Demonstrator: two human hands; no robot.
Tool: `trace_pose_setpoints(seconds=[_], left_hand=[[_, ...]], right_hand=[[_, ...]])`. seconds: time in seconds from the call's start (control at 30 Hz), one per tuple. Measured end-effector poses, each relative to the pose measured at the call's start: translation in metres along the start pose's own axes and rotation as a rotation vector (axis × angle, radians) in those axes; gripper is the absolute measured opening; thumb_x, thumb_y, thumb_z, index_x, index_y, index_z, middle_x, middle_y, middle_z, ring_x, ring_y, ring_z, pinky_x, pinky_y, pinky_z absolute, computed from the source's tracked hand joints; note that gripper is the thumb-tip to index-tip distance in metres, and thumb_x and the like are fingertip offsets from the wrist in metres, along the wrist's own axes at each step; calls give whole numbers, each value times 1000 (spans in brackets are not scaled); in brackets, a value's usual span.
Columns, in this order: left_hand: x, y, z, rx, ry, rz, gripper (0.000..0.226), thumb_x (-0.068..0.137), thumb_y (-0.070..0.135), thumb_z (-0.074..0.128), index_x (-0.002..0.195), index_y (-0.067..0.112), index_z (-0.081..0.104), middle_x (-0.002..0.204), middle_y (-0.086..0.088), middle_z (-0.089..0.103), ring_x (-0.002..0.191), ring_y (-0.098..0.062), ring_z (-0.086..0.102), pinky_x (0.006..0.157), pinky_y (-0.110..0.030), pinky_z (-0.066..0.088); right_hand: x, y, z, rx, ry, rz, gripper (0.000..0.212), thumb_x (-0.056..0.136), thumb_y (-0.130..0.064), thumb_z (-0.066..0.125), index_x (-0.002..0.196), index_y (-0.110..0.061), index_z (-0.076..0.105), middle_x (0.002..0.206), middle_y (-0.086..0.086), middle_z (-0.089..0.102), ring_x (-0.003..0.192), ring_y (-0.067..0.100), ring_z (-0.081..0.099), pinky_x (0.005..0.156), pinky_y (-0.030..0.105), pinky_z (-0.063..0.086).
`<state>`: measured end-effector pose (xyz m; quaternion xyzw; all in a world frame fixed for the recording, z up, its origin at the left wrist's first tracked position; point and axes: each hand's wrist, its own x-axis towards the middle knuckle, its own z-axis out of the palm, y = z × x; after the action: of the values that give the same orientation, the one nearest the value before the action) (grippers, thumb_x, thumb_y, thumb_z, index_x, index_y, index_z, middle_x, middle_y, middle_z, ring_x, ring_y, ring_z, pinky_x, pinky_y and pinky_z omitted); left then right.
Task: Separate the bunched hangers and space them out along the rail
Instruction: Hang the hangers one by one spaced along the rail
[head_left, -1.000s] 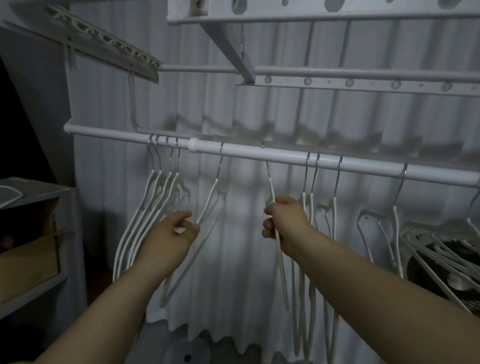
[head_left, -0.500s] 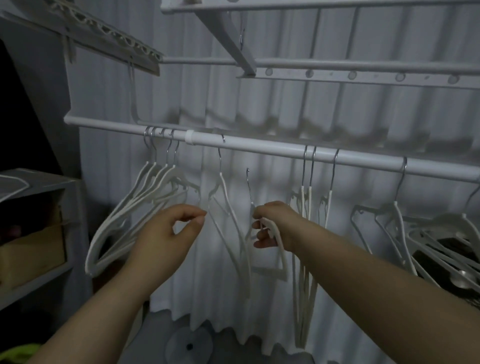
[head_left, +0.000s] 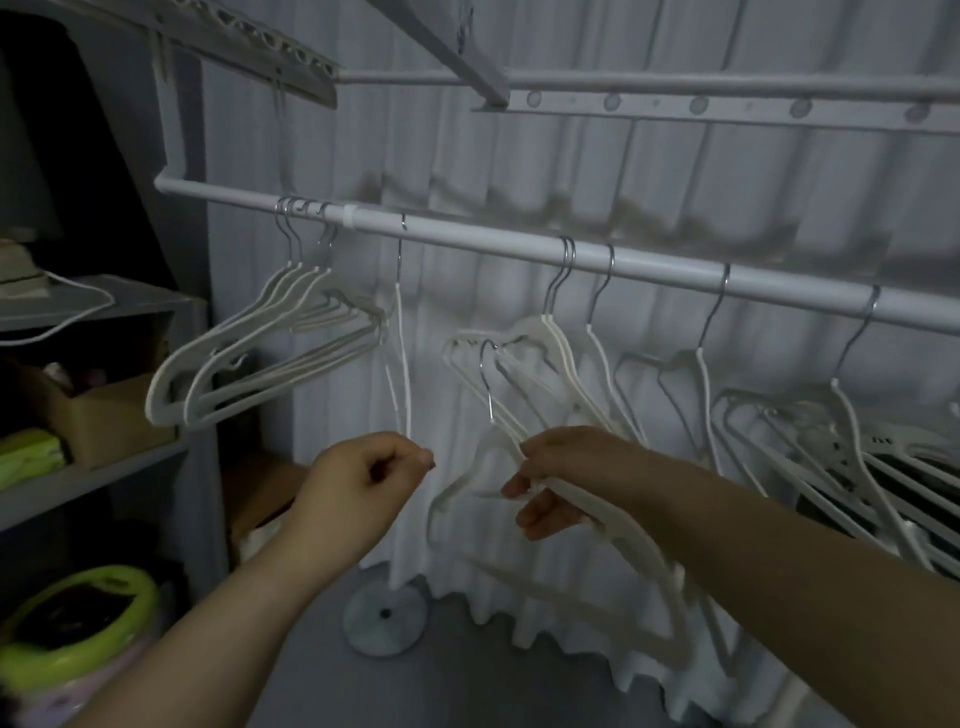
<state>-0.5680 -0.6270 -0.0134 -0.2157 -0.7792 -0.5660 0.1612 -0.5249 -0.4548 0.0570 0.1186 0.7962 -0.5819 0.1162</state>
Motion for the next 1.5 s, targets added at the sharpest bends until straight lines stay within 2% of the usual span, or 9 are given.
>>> trace_pose_setpoints(seconds=[0.23, 0.4, 0.53, 0.7, 0.87, 1.0, 1.13, 1.3, 1.5], left_hand=[[-68, -12, 25, 271, -81, -170, 11, 88, 17, 56, 96, 22, 61, 81, 10, 55, 69, -2, 51, 60, -1, 39], [-97, -9, 19, 326, -160, -232, 54, 86, 34, 59, 134, 17, 40, 119, 8, 42, 111, -9, 45, 86, -10, 30], [-111, 7, 1, 151, -416, -279, 52, 74, 53, 59, 99, 7, 64, 88, 1, 62, 82, -1, 55, 79, -20, 40], [-115, 32, -43, 195, -363, -235, 42, 65, 60, 67, 62, 18, 73, 49, 3, 61, 49, 1, 52, 55, -13, 43], [-124, 61, -91, 272, -270, -292, 52, 40, 75, 69, 56, 26, 71, 47, 1, 60, 44, -1, 51, 47, -15, 42], [-123, 72, -116, 565, -168, -351, 31, 84, 26, 61, 54, 26, 68, 50, -1, 59, 43, -8, 53, 45, -25, 48], [-114, 83, -105, 734, -98, -367, 31, 91, 27, 51, 61, 24, 58, 52, 4, 53, 33, -1, 47, 36, -13, 36], [-80, 87, -65, 924, -106, -261, 31, 94, 32, 43, 97, 11, 65, 77, -2, 62, 66, -16, 53, 55, -27, 35], [-9, 86, -41, 921, 11, -212, 32, 94, 27, 40, 95, 5, 63, 99, -14, 67, 94, -29, 61, 70, -28, 42]], right_hand=[[-54, 48, -23, -98, -199, 11, 23, 86, 0, 55, 109, 3, 55, 103, 21, 66, 57, 18, 64, 50, 23, 57], [-82, 60, -29, -261, -378, -39, 11, 85, -6, 58, 83, -16, 63, 116, 22, 64, 58, 14, 62, 59, 23, 56], [-88, 61, -29, -338, -505, -136, 14, 87, -10, 55, 94, -18, 64, 110, 14, 68, 63, 12, 62, 65, 22, 55], [-82, 51, -27, -327, -633, -245, 19, 92, -12, 48, 101, -22, 62, 90, -4, 73, 70, 8, 68, 66, 21, 56], [-59, 30, -23, -408, -302, -497, 17, 91, -10, 50, 92, -20, 62, 90, -3, 67, 75, 7, 62, 71, 19, 51], [-40, 28, -18, -835, 2, -728, 24, 91, -14, 52, 112, -10, 63, 88, -7, 64, 72, -2, 57, 69, 7, 41], [-25, 26, -14, -1472, 238, -813, 36, 96, -25, 36, 131, -22, 46, 130, -3, 54, 119, 16, 48, 93, 25, 38], [-3, 10, -21, -1470, 363, -918, 35, 94, -21, 41, 125, -15, 55, 132, 2, 53, 123, 20, 41, 98, 26, 28], [11, -18, -41, -1408, 482, -801, 44, 92, -28, 43, 136, -21, 40, 152, -2, 25, 139, 15, 20, 111, 25, 14]])
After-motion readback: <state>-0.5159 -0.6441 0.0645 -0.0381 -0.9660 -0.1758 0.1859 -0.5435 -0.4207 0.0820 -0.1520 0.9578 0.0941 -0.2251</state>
